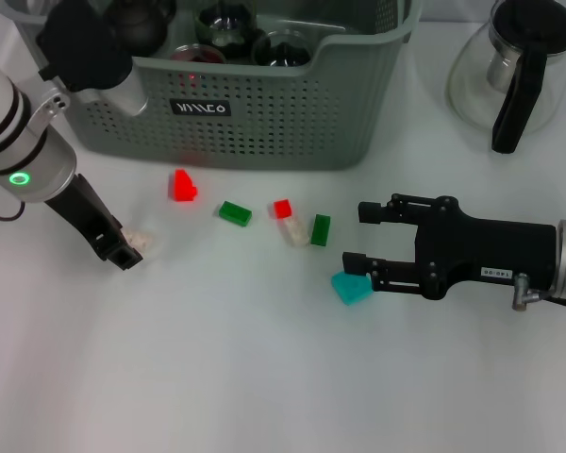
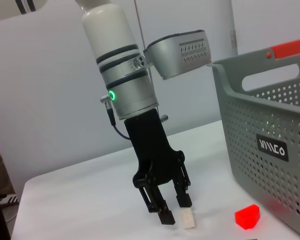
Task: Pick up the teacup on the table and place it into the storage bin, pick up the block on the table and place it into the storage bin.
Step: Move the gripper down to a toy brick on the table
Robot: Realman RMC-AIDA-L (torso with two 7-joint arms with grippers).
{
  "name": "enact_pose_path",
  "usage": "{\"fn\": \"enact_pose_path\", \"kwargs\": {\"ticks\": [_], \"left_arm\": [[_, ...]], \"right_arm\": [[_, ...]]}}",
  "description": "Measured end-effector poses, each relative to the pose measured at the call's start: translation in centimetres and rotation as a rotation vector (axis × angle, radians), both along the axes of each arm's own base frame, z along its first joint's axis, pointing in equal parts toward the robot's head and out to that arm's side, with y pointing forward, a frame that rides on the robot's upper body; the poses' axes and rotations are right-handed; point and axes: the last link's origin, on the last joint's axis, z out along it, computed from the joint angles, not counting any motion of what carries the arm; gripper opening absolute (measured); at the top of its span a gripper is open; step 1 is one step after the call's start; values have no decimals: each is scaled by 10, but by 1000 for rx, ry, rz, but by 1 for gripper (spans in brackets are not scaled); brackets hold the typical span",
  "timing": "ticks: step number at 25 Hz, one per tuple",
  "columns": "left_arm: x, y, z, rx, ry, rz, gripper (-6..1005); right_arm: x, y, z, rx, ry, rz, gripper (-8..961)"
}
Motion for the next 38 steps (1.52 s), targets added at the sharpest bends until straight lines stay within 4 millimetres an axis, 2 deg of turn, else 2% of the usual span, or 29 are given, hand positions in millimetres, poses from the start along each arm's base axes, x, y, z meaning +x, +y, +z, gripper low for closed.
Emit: {"fn": "enact_pose_path", "kwargs": {"ticks": [11, 20, 38], "left_arm": [[2, -9, -3, -51, 0, 26, 490], [3, 1, 2, 32, -1, 28, 478], [6, 7, -11, 45, -5, -2, 455]], "right_arm": [[0, 0, 0, 0, 0, 0, 745], [0, 0, 0, 1, 0, 0, 744], [1, 0, 0, 2, -1, -2, 745]]}}
